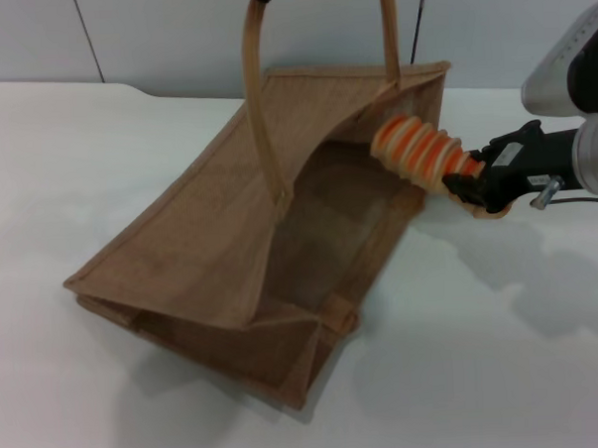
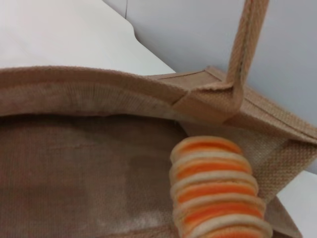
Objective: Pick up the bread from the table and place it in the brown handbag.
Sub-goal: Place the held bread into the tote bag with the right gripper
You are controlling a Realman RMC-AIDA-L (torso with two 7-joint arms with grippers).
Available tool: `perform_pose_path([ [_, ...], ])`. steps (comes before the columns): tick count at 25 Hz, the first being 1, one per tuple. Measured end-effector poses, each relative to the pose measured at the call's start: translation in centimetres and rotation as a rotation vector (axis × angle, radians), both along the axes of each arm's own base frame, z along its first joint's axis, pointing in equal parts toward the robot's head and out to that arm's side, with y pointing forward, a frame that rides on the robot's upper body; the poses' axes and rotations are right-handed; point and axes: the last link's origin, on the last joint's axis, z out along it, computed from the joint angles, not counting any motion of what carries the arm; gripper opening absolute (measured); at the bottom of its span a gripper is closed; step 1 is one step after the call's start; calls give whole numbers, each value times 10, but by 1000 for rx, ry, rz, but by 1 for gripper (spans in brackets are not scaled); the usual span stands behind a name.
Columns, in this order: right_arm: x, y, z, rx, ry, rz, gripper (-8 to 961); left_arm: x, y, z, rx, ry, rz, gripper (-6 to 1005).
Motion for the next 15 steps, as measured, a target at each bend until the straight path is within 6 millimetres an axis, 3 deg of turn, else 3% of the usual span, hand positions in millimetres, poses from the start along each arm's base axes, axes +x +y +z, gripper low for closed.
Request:
perform_pose_path([
  [15,-31,-10,-25,-90,38,74,322,24,0,-4,4,9,-67,117],
])
